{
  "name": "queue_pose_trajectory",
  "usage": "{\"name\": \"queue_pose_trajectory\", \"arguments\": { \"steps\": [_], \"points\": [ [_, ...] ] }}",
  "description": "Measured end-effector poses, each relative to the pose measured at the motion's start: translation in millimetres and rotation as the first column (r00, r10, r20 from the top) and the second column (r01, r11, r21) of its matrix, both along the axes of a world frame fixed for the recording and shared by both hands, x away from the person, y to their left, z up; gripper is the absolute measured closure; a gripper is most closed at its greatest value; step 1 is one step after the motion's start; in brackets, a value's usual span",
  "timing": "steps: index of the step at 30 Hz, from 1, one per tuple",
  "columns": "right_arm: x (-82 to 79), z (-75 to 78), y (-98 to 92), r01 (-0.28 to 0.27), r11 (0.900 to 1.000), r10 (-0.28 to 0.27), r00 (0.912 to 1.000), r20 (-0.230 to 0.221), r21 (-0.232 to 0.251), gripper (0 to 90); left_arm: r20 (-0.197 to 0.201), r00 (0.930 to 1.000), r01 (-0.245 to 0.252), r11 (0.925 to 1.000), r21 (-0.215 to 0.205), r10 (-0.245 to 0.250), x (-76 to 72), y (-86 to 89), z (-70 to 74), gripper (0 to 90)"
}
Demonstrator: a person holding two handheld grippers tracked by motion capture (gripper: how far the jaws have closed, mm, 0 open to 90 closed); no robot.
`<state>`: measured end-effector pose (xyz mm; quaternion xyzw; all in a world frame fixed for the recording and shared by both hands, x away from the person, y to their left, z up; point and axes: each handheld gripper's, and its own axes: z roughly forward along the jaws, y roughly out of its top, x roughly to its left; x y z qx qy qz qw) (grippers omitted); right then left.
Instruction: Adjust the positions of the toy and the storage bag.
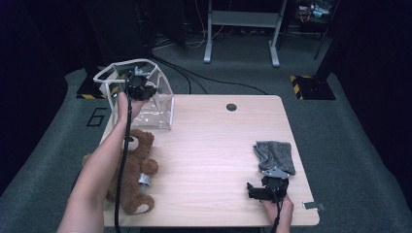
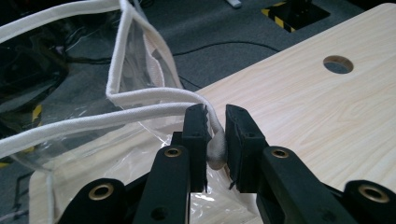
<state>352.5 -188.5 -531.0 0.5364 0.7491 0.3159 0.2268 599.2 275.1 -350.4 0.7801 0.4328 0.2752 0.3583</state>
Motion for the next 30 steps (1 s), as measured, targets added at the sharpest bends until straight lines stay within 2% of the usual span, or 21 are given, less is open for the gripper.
{"name": "queue_pose_trajectory", "arguments": {
  "steps": [6,11,13,14,18,21,23,25,30],
  "points": [
    [0.0,0.0,0.0,0.000,1.000,0.000,1.0000,0.000,0.000,0.0,0.002,0.9994,0.033,0.9994,-0.008,-0.033,-0.3,-5.3,1.5,79.4],
    [0.0,0.0,0.0,0.000,1.000,0.000,1.0000,0.000,0.000,0.0,0.008,0.9989,0.047,0.9982,-0.037,-0.047,-0.5,-8.8,0.8,79.6],
    [0.0,0.0,0.0,0.000,1.000,0.000,1.0000,0.000,0.000,0.0,-0.001,0.9978,0.066,0.9973,-0.032,-0.066,-0.9,-9.5,1.2,79.6],
    [0.0,0.0,0.0,0.000,1.000,0.000,1.0000,0.000,0.000,0.0,0.003,0.9977,0.068,0.9968,-0.042,-0.068,-1.2,-11.4,0.6,79.5],
    [0.0,0.0,0.0,0.000,1.000,0.000,1.0000,0.000,0.000,0.0,0.006,0.9959,0.090,0.9951,-0.040,-0.090,-2.5,-17.5,-0.2,79.5],
    [0.0,0.0,0.0,0.000,1.000,0.000,1.0000,0.001,0.000,0.0,0.011,0.9929,0.119,0.9918,-0.048,-0.118,-3.7,-25.7,-1.3,79.4],
    [0.0,-0.1,0.0,0.000,1.000,0.000,1.0000,0.001,0.000,0.0,-0.003,0.9911,0.133,0.9897,-0.053,-0.133,-4.7,-29.0,-0.9,79.4],
    [0.0,-0.1,0.0,0.000,1.000,0.000,1.0000,0.001,0.000,0.0,0.007,0.9903,0.139,0.9885,-0.061,-0.138,-5.4,-32.4,-1.6,79.4],
    [0.0,0.0,0.0,0.000,1.000,0.000,1.0000,0.000,0.000,0.0,-0.001,0.9859,0.167,0.9837,-0.067,-0.167,-8.2,-38.9,-1.6,79.4]
  ]
}}
